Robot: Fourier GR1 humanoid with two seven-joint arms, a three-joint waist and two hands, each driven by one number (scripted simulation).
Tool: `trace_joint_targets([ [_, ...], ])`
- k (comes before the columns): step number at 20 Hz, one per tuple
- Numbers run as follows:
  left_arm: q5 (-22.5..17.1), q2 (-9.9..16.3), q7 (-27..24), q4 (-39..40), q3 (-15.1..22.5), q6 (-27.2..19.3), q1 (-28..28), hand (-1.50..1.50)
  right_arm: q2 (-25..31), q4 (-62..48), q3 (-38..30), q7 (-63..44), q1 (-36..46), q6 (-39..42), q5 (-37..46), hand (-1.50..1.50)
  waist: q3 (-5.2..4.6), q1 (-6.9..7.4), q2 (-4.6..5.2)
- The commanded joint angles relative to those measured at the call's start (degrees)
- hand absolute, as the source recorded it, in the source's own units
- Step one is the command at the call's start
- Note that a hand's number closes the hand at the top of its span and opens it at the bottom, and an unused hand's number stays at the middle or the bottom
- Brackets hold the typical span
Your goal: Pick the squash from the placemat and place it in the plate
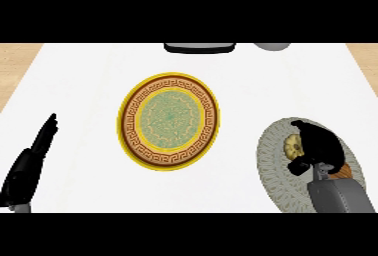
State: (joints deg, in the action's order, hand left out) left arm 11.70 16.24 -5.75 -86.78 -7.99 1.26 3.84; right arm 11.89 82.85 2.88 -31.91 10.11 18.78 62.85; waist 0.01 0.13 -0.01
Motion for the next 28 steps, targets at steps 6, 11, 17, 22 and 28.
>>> trace_joint_targets([
  [6,1.3,-1.2,-2.7,-2.2,-1.7,1.4,3.5,0.0,1.0,-6.7,-0.9,8.5,0.6,-6.4,0.8,1.5,0.0,0.07,-0.01],
  [11,1.4,-2.9,-3.5,-0.8,-1.4,0.6,3.8,0.0,0.8,0.1,-4.0,8.3,-6.7,-7.2,-2.9,1.5,-0.01,-0.26,-0.08],
  [17,1.5,-1.2,-4.6,0.9,-3.2,1.3,1.6,0.0,-3.7,8.9,-3.4,4.1,-14.4,-10.8,-2.8,1.5,-0.02,-0.35,-0.07],
  [22,2.7,-3.1,-5.9,5.2,-2.4,-0.3,-1.0,0.0,-5.0,15.3,-1.0,1.5,-15.0,-19.5,4.5,1.5,-0.04,-0.66,-0.03],
  [28,1.6,-1.3,0.7,-2.1,-3.1,2.0,1.0,0.0,-3.7,34.0,2.3,-0.3,-17.6,-19.5,9.0,1.5,-0.04,-0.86,-0.41],
])
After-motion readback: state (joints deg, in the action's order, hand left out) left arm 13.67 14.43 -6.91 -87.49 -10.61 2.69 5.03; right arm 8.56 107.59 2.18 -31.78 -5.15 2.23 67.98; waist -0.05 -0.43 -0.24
